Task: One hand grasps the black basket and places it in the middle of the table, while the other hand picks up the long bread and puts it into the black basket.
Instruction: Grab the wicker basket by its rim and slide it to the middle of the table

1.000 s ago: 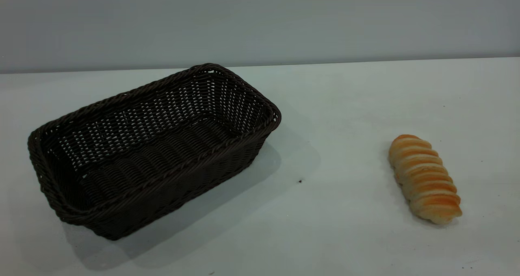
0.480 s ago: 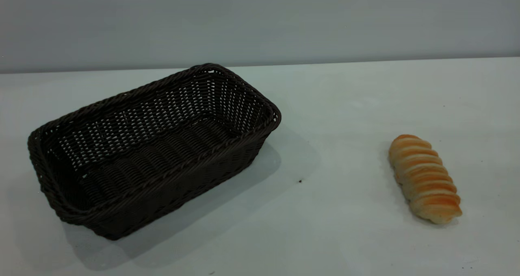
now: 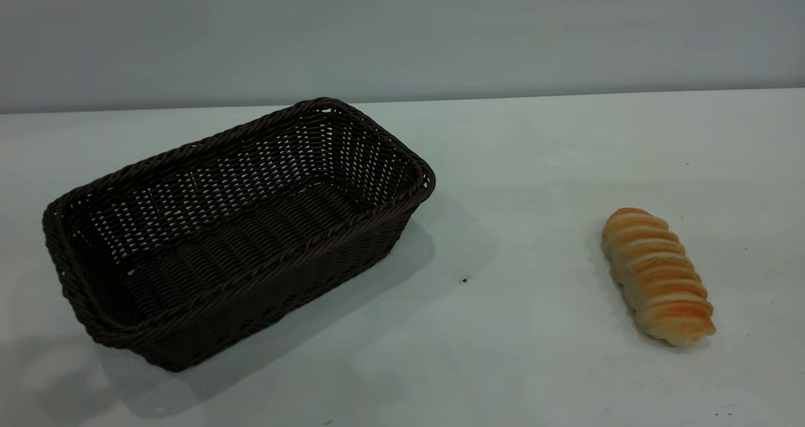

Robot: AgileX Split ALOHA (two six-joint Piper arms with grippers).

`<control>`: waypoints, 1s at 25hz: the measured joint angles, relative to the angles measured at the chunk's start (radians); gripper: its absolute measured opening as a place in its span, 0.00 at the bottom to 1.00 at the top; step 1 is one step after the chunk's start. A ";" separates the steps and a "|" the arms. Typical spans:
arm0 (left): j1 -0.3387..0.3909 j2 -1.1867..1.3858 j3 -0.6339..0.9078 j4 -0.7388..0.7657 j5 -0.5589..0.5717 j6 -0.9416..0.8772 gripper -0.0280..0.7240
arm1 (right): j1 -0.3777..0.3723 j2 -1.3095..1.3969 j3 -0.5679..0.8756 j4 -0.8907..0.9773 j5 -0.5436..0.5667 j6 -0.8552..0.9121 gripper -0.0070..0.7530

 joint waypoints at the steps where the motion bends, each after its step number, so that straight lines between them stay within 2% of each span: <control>1: 0.000 0.042 0.000 -0.002 -0.016 -0.006 0.78 | 0.000 0.000 0.000 0.001 -0.001 0.000 0.68; 9: 0.000 0.374 -0.095 -0.020 -0.020 -0.014 0.78 | 0.000 0.000 0.000 0.007 -0.016 -0.001 0.68; 15: -0.001 0.519 -0.148 -0.024 -0.029 -0.047 0.78 | 0.000 0.000 0.000 0.011 -0.018 -0.001 0.68; 25: -0.042 0.683 -0.169 -0.093 -0.192 -0.064 0.78 | 0.000 0.000 0.000 0.013 -0.018 -0.001 0.68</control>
